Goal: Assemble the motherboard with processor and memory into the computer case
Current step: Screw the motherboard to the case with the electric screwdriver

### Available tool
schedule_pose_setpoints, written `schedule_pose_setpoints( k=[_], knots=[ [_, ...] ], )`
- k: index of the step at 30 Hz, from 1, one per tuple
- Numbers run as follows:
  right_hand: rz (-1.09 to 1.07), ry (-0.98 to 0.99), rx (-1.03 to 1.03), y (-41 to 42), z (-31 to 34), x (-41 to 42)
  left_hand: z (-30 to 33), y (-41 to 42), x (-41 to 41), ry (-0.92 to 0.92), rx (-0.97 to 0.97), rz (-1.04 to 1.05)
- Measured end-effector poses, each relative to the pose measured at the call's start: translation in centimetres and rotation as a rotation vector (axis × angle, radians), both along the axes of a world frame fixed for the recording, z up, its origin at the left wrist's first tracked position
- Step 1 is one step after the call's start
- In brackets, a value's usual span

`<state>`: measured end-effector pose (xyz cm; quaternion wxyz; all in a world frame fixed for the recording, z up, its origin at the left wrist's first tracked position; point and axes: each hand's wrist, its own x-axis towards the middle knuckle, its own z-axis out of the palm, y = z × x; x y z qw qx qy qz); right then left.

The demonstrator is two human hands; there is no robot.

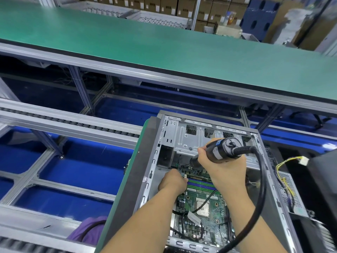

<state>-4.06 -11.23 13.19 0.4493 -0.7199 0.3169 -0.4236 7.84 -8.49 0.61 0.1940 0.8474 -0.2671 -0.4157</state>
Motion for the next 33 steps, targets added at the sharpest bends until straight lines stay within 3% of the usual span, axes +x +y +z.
schedule_pose_setpoints(
  k=[5, 21, 30, 33],
  knots=[
    [-0.049, 0.028, -0.095, -0.2, 0.2, 0.0, 0.0, 0.0, 0.0, -0.003, 0.004, -0.006],
    [-0.135, 0.035, -0.071, -1.1, -0.8, 0.0, -1.0, -0.2, 0.1, 0.019, -0.002, 0.048],
    [-0.129, -0.143, -0.028, -0.4, 0.7, 0.2, -1.5, -0.3, 0.0, 0.038, -0.033, 0.081],
    [-0.135, -0.102, -0.112, -0.4, 1.8, -0.4, -1.6, -0.2, -0.1, 0.030, -0.036, 0.064]
  ],
)
